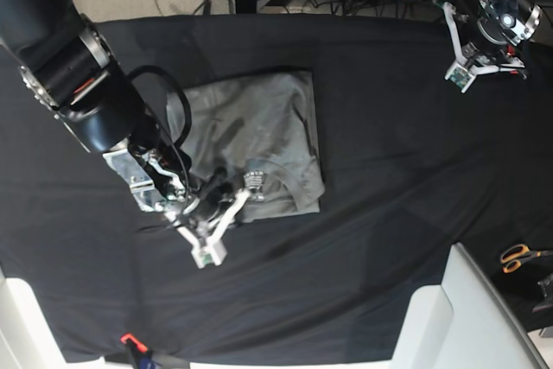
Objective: Fold the T-shirt properly
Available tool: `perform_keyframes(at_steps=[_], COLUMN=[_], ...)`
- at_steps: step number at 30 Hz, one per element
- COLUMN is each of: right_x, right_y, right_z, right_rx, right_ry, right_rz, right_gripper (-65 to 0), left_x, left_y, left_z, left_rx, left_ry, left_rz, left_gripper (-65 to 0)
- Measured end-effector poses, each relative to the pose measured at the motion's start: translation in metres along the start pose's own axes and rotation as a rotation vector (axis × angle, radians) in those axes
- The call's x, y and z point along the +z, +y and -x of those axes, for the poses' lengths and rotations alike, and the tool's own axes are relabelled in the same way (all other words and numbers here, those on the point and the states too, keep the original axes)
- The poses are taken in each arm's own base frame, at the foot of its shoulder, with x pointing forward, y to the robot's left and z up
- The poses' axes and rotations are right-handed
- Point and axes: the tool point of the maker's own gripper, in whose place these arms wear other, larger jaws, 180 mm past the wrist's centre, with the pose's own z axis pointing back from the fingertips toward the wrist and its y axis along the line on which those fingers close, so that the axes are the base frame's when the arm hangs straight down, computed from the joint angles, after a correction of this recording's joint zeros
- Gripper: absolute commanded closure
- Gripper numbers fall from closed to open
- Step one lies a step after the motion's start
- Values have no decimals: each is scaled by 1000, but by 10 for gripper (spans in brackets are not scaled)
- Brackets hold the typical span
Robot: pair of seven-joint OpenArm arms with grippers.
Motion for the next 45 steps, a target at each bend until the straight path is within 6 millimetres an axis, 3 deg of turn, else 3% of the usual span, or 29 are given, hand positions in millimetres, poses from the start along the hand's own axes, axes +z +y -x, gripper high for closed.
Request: perform_keyframes(at_steps=[5,9,11,15,19,22,27,32,35,37,40,43,45], right_x=[4,6,17,64,119,148,197,243,262,267,260,261,268], right_y=[-18,-17,-11,-8,-37,-46,-40,-46,-42,-38,-40,-40,-49], right_z=[-4,-13,-21,-22,-5,6,35,101,150,175,213,276,325], right_rx=[3,1,18,20,-117,-165,-185,-288,-356,-386,-480,-512,-396], right_ry=[-28,-82,-116,-107,-88,-77,-14,124,229,287,347,510,649], right_rz=[39,35,2,-58,29,60,75,154,179,179,200,244,350], right_gripper=[-2,-2,-2,-2,-2,-2,-2,-2,-2,-2,-2,-2,-2], left_x=[-7,-8,-8,-8,-3,4,27,36,36,28,11,-3,-13], left_y=[-7,-8,-10,-20,-46,-66,-70,-104,-136,-157,-185,-208,-225], left_z=[12,11,10,6,-15,-18,-14,27,36,51,68,71,86], left_rx=[12,11,12,36,70,91,53,22,-8,-10,33,123,189], left_ry=[34,31,27,15,-123,-186,-207,-105,-92,-55,-22,-63,-38], left_rz=[27,30,35,50,93,127,114,197,293,364,442,504,536], left_gripper=[0,0,0,0,0,0,0,0,0,0,0,0,0])
